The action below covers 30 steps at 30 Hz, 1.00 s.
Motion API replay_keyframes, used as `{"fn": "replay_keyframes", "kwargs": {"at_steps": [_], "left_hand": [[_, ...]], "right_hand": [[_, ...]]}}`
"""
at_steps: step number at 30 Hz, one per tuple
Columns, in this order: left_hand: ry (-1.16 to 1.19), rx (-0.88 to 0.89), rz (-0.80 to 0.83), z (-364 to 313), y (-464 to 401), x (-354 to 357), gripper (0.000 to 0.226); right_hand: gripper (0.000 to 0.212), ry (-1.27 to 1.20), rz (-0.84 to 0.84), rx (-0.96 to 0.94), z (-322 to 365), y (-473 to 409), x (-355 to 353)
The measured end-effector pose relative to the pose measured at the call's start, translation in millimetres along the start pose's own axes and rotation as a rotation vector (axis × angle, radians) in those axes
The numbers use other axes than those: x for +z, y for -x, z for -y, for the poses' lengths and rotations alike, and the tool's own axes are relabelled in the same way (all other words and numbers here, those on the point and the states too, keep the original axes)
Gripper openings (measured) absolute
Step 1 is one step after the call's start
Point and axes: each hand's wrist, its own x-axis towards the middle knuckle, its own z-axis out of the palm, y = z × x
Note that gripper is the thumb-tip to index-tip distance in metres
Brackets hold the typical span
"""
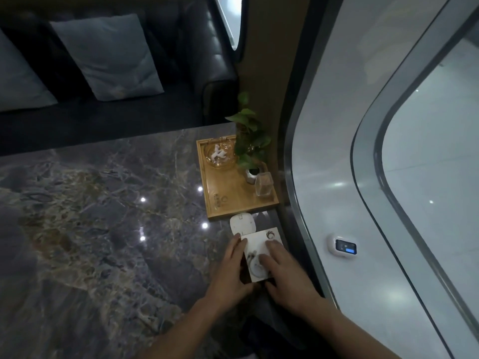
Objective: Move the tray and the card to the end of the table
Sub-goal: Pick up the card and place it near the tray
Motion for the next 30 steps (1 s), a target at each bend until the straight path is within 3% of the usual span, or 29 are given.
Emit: {"fn": "replay_keyframes", "kwargs": {"at_steps": [3, 8, 17, 30], "left_hand": [[0.135, -0.037, -0.032, -1.9, 3.6, -2.5, 0.081], [0.163, -0.132, -0.049, -0.9, 5.5, -0.6, 0.053], [0.196, -0.161, -0.051, -9.1, -2.5, 3.6, 0.055], [0.198, -0.098, 0.045, -24.2, -8.0, 1.6, 0.074]], "right_hand": [[0.025, 0.007, -0.103, -0.011, 4.9, 2.6, 1.4], [0.025, 0.017, -0.103, 0.048, 3.5, 3.1, 8.3], [0.030, 0.015, -0.148, 0.099, 0.6, 5.8, 9.2], [0.038, 0.027, -0.166, 0.120, -0.7, 7.4, 9.4]]}}
